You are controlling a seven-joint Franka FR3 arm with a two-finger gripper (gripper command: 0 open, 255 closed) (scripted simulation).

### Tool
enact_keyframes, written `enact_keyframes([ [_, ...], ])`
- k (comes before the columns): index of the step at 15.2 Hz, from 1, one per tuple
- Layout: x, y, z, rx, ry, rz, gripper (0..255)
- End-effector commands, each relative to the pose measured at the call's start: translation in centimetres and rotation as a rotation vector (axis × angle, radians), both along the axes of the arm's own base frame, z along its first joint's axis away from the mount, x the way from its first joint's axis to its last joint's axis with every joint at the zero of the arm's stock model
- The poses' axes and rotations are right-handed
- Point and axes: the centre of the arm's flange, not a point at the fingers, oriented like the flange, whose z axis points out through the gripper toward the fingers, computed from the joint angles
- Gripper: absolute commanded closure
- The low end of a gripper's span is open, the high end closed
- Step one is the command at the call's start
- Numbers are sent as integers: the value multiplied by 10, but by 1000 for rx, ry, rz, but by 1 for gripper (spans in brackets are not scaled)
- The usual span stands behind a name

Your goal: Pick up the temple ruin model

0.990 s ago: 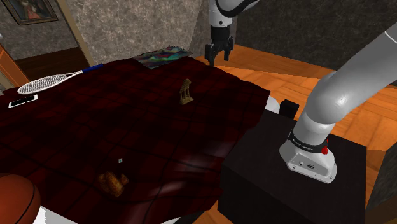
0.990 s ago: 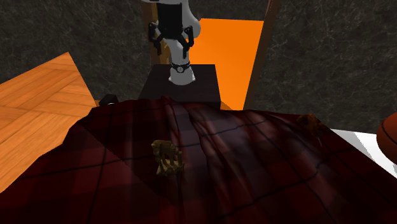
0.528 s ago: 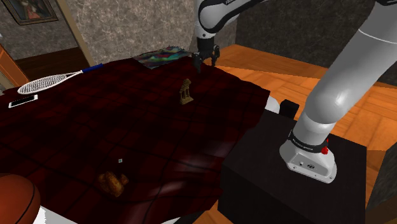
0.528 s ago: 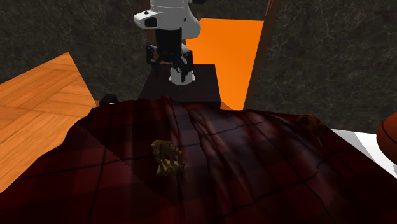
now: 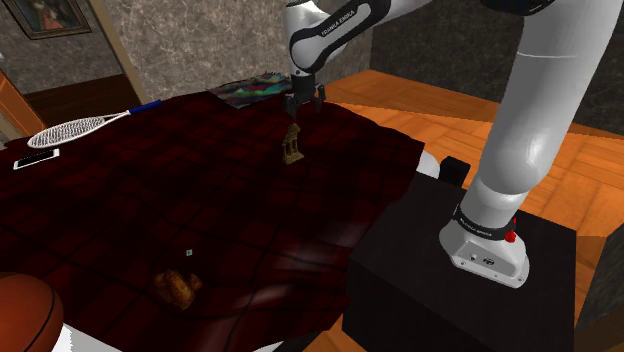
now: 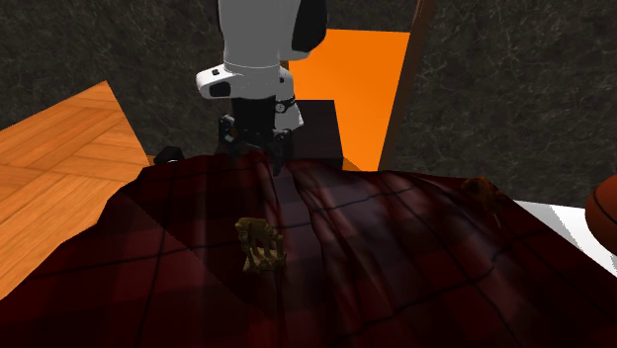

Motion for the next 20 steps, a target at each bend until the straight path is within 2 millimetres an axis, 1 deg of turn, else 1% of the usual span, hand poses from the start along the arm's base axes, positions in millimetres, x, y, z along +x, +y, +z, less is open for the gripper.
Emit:
enact_keyframes([
  [1, 21, -6, -14, -4, -9, -23, 0],
  [7, 85, -21, -53, -16, -34, -90, 0],
  [8, 89, -22, -56, -17, -35, -95, 0],
  [14, 89, -22, -88, -17, -35, -95, 0],
  [15, 89, -22, -96, -17, -35, -95, 0],
  [17, 89, -22, -96, -17, -35, -95, 0],
  [18, 90, -22, -96, -17, -35, -95, 255],
  [20, 90, -22, -96, -17, -35, -95, 255],
])
